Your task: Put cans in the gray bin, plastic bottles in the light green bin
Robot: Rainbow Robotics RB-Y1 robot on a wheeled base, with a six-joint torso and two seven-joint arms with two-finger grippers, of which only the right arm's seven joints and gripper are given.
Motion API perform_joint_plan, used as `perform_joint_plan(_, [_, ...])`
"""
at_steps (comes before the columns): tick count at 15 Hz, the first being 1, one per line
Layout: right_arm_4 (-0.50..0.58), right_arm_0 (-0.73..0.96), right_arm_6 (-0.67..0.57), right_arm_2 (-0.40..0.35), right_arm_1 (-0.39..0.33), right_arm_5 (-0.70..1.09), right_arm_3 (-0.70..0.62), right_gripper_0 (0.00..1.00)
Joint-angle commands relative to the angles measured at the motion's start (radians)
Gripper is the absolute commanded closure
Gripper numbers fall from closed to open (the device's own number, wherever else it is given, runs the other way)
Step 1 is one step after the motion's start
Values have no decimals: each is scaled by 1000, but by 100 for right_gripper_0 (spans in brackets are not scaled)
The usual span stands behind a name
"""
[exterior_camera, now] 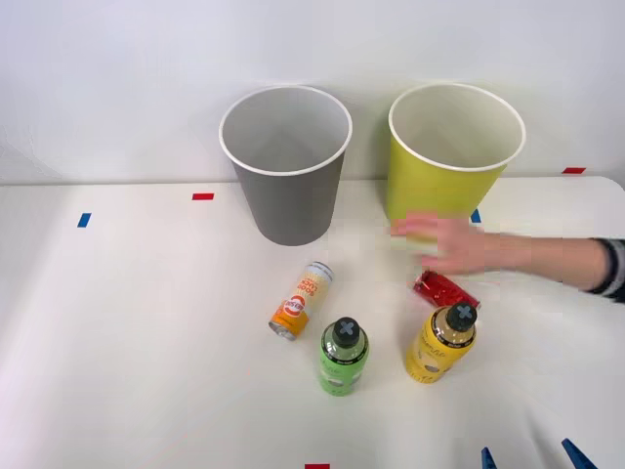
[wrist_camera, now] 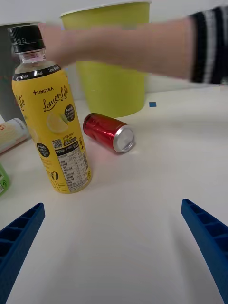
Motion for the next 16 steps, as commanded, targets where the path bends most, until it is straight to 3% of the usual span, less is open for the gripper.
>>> perform_joint_plan(1, [0,0,0,0,0,0,0,0])
perform_joint_plan(16, [0,0,0,0,0,0,0,0])
